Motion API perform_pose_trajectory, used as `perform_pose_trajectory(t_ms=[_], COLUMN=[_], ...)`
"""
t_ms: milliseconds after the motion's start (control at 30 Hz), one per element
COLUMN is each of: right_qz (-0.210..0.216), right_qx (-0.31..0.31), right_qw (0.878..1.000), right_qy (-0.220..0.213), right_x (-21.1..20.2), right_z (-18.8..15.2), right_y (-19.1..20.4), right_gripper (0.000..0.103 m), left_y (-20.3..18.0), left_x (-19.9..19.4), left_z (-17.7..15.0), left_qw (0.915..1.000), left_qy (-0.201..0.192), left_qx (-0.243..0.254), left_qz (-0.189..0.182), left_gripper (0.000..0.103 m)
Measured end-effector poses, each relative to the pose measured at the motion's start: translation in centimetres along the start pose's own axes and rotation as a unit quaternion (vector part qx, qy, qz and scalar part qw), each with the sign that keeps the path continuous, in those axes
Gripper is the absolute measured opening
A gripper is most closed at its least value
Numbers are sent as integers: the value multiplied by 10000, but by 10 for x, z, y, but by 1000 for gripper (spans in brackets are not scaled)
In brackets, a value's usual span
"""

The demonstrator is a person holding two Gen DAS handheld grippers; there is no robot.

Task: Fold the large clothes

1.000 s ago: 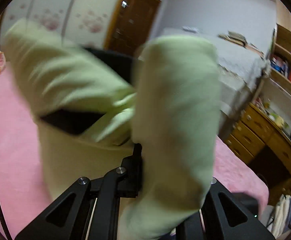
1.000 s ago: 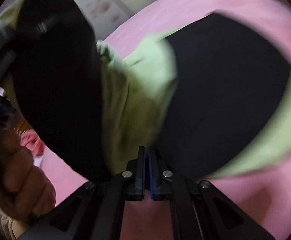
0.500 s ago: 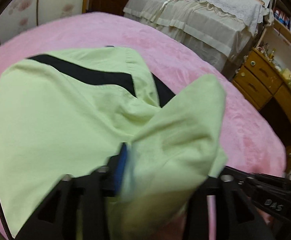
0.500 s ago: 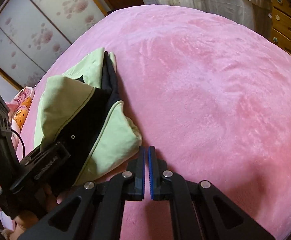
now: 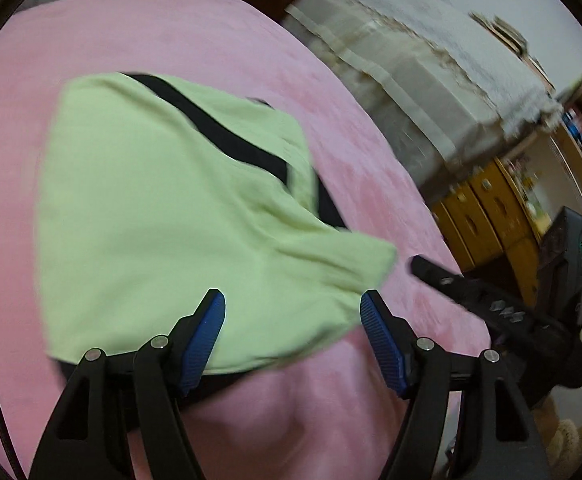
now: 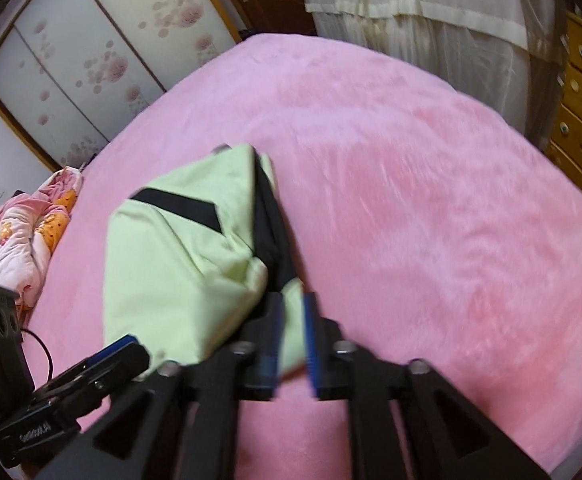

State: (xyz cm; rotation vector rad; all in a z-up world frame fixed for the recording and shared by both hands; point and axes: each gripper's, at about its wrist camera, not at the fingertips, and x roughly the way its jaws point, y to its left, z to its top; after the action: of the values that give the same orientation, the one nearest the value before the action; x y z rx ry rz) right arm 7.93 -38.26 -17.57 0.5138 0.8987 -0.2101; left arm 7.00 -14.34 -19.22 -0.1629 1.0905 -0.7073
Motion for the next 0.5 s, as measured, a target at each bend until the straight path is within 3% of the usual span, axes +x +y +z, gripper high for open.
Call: perform_pose_trajectory(t_ms=[33, 67, 233, 367, 500], right_qz=[64, 163, 393, 448, 653], right_qx=[-68, -172, -626, -581, -280], right_qw=[10000, 9997, 9960, 9901, 9844], right_qy=[-27, 1, 496, 1200, 1608], right_x=[-2, 0, 31, 66, 92], right_z=[6, 11, 24, 26, 21], right_y=[4, 10, 34, 37, 28], right_gripper=[34, 36, 36, 36, 36], left_y=[7, 15, 75, 110, 130], left_x=[-5, -10, -18, -14, -1], left_z=[3, 6, 11, 8, 1], left_qw=[9999, 9995, 9921, 9880, 9867], left_qy=[-80, -168, -415, -489, -405], left_qx=[-48, -94, -598, -1106, -1327], left_qz=[112, 233, 1019, 964, 850], left_gripper=[69, 70, 70, 70, 70])
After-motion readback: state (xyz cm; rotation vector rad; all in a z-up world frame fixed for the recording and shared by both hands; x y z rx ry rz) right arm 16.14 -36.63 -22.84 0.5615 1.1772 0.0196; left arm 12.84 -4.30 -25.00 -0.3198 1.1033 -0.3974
